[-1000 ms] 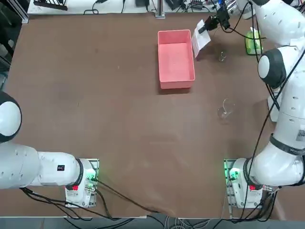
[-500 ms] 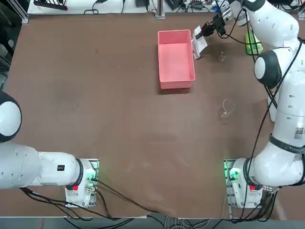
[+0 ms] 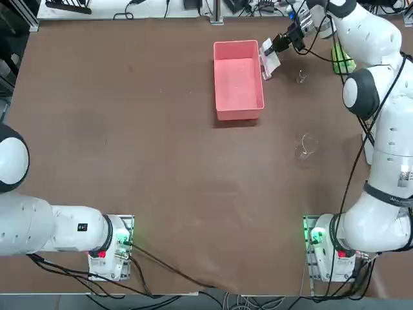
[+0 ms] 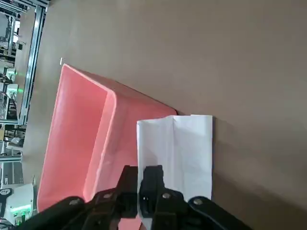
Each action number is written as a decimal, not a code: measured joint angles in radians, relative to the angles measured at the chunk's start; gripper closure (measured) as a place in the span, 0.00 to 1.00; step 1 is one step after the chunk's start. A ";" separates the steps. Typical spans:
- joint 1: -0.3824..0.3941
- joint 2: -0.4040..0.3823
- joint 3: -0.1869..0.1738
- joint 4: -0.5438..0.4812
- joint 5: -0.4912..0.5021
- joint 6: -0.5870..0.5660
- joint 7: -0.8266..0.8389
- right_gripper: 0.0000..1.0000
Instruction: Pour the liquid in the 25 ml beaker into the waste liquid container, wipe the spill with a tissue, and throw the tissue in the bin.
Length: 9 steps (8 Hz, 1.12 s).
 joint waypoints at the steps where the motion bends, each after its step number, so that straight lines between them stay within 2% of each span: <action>1: 0.000 0.001 0.005 0.000 0.000 0.000 0.000 0.95; 6: 0.003 0.034 0.062 0.000 0.001 0.082 0.000 0.95; 9: 0.009 0.054 0.067 0.000 0.001 0.104 0.000 0.95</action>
